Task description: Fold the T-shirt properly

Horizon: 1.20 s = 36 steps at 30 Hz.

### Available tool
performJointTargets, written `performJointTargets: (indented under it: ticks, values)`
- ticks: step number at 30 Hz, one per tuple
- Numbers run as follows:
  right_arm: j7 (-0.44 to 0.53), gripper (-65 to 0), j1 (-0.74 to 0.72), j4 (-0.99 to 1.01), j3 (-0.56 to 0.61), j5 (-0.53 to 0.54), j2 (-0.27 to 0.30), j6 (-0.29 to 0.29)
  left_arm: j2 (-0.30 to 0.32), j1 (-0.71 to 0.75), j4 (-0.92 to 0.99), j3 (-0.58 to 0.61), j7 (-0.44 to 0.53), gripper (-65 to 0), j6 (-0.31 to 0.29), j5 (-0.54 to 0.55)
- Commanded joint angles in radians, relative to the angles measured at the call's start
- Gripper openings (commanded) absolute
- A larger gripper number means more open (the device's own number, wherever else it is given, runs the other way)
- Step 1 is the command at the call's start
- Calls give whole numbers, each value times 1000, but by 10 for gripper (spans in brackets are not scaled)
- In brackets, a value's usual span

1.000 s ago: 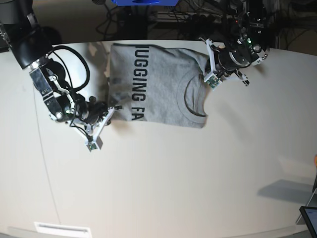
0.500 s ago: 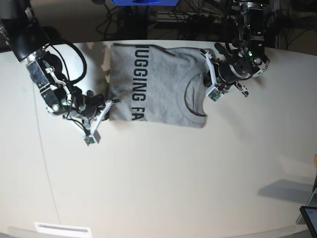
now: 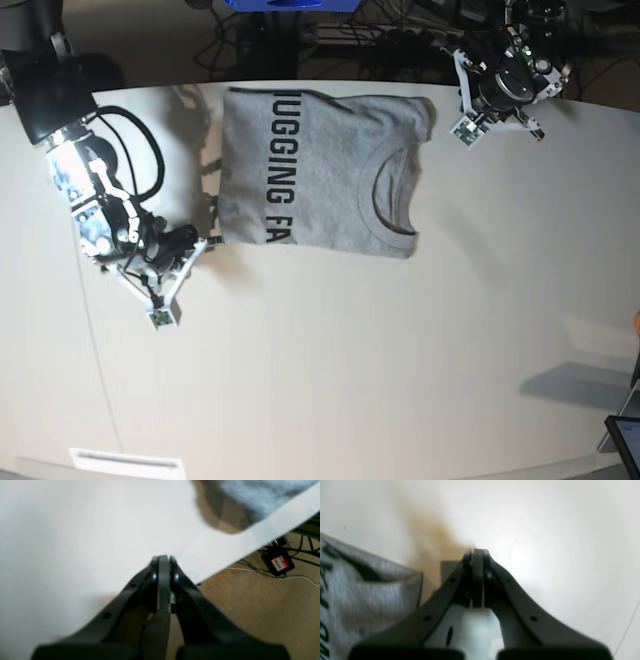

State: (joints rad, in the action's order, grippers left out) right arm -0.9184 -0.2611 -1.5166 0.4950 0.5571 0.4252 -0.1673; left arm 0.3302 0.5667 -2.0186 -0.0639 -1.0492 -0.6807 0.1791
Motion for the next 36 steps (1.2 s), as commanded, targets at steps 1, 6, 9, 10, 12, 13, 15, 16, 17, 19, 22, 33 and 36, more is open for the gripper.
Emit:
performJointTargets:
  ticks: [1,6,9,10,12,13,15,16,17,19,22,33,36]
  values:
    - [9,-649,-25,-17,-6,7,-10,2,2,19,-8,17,-13,-647,-17,23]
    - [9,-649,-31,-17,-5,4,-58,4,-16,20,-23,95,-13,-647,-17,30]
    - [9,-649,-39,-12,-5,2,-76,53,-18,22,-24,161,-15,-647,-17,30]
    - [9,-649,-42,-9,-5,2,-79,76,-18,26,-23,181,-16,-647,-17,30]
    - [9,-649,-42,-9,-5,2,-79,94,-18,49,-24,217,-16,-647,-17,30]
    - [9,-649,-42,-9,-5,2,-79,94,-18,49,-24,232,-16,-647,-17,30]
    - [11,-649,-42,-9,-5,2,-79,94,-19,54,-23,255,-16,-647,-17,24]
    - [9,-649,-42,-9,-5,2,-79,94,-19,49,-21,267,-16,-647,-17,24]
    - [9,-649,-42,-9,-5,2,-79,96,-19,48,-21,272,-15,-647,-17,24]
    - [8,-649,-40,-8,-5,2,-79,97,-26,40,-20,270,-15,-647,-17,23]
    - [8,-649,-25,-8,-5,2,-81,97,-36,11,-18,269,-18,-647,-17,23]
    - [8,-649,56,-12,-5,2,-73,99,-41,-52,-12,267,-19,-647,-17,23]
    - [8,-649,58,-12,-5,2,-70,99,-41,-52,-15,267,-21,-647,-17,23]
